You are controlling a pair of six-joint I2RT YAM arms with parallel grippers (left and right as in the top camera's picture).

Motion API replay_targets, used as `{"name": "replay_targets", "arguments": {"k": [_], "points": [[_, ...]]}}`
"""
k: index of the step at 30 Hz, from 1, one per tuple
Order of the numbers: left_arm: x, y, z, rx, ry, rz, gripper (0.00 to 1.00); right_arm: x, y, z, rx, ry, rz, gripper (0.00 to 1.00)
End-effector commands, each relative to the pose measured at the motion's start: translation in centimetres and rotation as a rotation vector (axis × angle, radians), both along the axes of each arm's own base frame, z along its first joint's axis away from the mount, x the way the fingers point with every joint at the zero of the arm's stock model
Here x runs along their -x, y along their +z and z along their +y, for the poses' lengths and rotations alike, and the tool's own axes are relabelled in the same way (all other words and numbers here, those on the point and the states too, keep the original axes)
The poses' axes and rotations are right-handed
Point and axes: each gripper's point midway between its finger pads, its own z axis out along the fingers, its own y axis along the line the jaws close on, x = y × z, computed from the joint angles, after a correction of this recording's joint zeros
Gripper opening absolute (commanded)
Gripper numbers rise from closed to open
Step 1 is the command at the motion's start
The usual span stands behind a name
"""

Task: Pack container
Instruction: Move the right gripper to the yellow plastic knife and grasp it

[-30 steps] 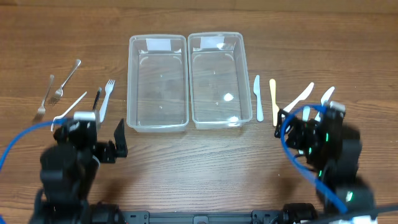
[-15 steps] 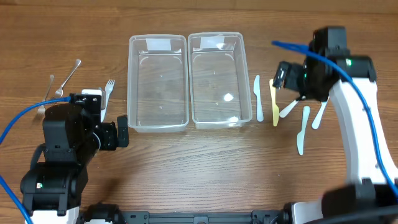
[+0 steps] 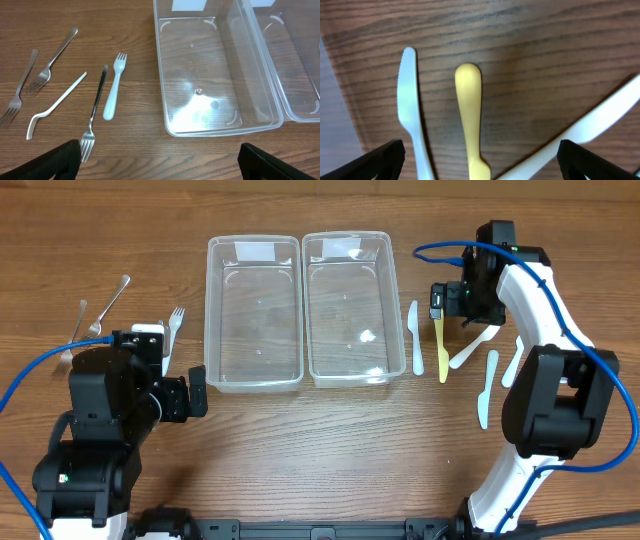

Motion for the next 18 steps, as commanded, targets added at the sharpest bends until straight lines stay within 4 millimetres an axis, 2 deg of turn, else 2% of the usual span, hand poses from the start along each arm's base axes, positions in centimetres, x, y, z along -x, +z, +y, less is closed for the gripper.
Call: {"name": "replay_targets", "arguments": {"k": [1,5,8,18], "points": [[-0.2,1.3,-0.2,0.023,0.002,-0.034,1.0,-1.7,-0.7,-0.7,0.047,0.049,-0.04,1.0],[-0.2,1.3,-0.2,0.023,0.002,-0.034,1.0,-2.9,-0.6,-1.5,0.091,0.04,-0.082,0.99],[-0.2,1.3,-0.2,0.023,0.002,-0.034,1.0,-2.8,-1.2,-1.4,0.089,0.043,-0.068,0.98],[-0.2,1.3,-0.2,0.023,0.002,-0.034,1.0,-1.7,-5.9,0.6,0.089,0.092,0.043,0.96]]}}
